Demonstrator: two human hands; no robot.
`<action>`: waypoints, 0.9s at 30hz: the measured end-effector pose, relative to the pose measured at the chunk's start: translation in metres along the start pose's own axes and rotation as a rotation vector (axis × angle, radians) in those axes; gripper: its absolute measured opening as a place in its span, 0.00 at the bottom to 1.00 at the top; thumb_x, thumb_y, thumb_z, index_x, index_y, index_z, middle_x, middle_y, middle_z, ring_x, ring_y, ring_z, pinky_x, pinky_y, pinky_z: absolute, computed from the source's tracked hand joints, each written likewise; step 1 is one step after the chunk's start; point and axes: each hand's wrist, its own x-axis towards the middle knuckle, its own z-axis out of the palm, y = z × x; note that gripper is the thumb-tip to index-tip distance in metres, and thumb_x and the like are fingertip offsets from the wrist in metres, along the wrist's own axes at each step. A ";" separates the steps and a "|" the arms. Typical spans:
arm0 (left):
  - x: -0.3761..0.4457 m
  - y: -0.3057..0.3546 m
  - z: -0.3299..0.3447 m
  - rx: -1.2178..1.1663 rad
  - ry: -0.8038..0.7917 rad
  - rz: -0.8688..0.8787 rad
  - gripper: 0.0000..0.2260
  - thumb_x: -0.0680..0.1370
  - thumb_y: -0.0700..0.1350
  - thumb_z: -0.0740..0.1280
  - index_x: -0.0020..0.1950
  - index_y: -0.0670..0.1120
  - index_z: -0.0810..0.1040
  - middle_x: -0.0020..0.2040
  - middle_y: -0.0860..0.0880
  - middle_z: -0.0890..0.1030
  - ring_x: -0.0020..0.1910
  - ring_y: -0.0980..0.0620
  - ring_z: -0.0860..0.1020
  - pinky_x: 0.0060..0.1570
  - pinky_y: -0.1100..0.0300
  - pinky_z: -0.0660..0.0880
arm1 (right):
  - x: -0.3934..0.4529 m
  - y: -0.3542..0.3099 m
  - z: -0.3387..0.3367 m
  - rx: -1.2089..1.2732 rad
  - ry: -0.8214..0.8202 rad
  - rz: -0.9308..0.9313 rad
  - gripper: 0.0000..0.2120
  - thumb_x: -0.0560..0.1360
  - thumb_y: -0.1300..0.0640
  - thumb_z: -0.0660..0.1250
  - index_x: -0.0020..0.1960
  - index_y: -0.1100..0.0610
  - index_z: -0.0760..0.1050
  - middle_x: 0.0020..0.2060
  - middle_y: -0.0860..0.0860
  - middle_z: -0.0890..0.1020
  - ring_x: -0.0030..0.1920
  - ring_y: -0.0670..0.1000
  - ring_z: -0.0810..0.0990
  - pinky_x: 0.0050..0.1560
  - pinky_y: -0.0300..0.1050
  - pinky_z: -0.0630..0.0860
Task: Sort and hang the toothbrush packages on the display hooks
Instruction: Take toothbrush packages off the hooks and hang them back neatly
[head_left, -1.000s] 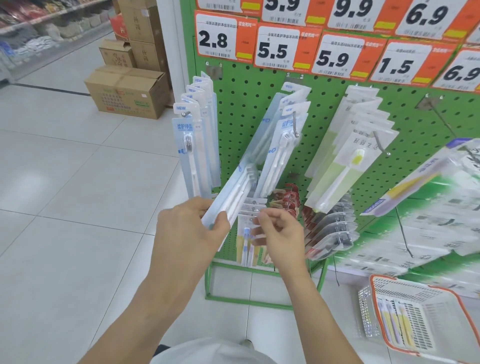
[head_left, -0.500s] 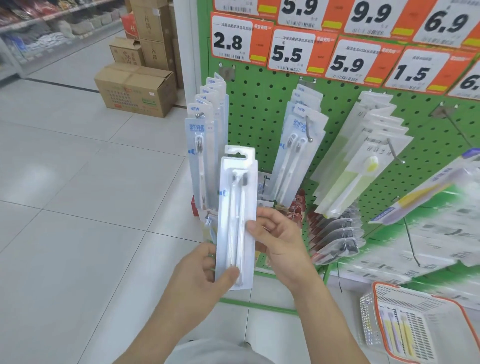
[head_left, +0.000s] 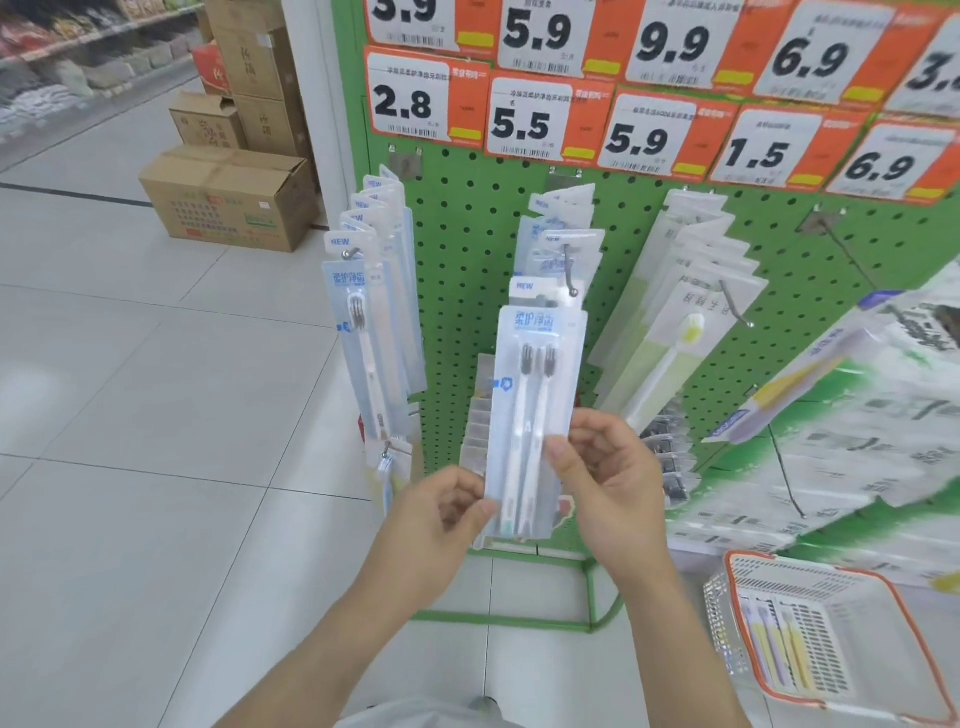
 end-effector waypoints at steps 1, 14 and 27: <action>-0.001 -0.004 0.001 0.029 -0.003 0.003 0.04 0.78 0.43 0.72 0.45 0.48 0.79 0.39 0.50 0.84 0.41 0.46 0.82 0.50 0.49 0.79 | -0.003 0.004 -0.002 -0.015 -0.025 -0.001 0.08 0.73 0.57 0.73 0.52 0.53 0.80 0.44 0.52 0.85 0.45 0.51 0.82 0.51 0.46 0.78; 0.018 -0.003 0.006 0.056 0.044 0.123 0.04 0.78 0.43 0.72 0.45 0.51 0.80 0.41 0.57 0.83 0.41 0.60 0.79 0.43 0.65 0.76 | 0.001 -0.005 0.003 -0.037 0.087 -0.075 0.07 0.73 0.56 0.72 0.51 0.52 0.79 0.42 0.46 0.84 0.45 0.49 0.82 0.49 0.45 0.78; 0.018 -0.006 0.010 -0.012 0.049 0.145 0.03 0.79 0.42 0.71 0.47 0.50 0.80 0.41 0.54 0.84 0.42 0.54 0.81 0.44 0.61 0.78 | 0.007 -0.005 0.007 -0.056 0.131 -0.102 0.07 0.76 0.59 0.71 0.53 0.51 0.79 0.41 0.45 0.84 0.43 0.47 0.82 0.47 0.43 0.78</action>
